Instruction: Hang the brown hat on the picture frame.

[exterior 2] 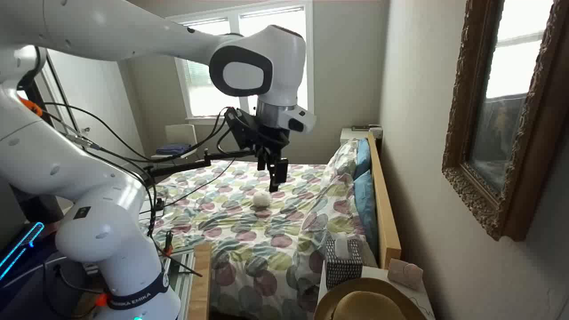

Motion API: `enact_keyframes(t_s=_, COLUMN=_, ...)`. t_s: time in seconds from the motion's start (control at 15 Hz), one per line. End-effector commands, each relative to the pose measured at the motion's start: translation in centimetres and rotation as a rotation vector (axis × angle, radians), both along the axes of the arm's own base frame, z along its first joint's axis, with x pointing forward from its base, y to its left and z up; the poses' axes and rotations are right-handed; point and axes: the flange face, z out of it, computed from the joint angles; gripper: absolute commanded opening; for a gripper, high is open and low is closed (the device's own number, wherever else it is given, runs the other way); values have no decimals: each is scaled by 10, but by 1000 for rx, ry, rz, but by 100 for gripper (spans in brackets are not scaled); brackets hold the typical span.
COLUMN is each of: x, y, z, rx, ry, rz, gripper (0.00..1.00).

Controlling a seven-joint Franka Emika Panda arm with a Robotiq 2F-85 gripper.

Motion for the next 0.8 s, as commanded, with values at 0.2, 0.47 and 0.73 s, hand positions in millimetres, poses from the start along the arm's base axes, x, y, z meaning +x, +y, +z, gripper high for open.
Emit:
enact_keyframes(t_s=0.2, x=10, y=-7, z=-3, rx=12, ry=4, rz=-93, gripper=100)
enact_keyframes(t_s=0.47, x=42, y=-18, z=-24, rx=27, ry=-5, rz=-293, gripper=100)
enact_keyframes(t_s=0.73, x=75, y=-24, z=-60, rx=-11, ry=-32, rz=-452, gripper=100)
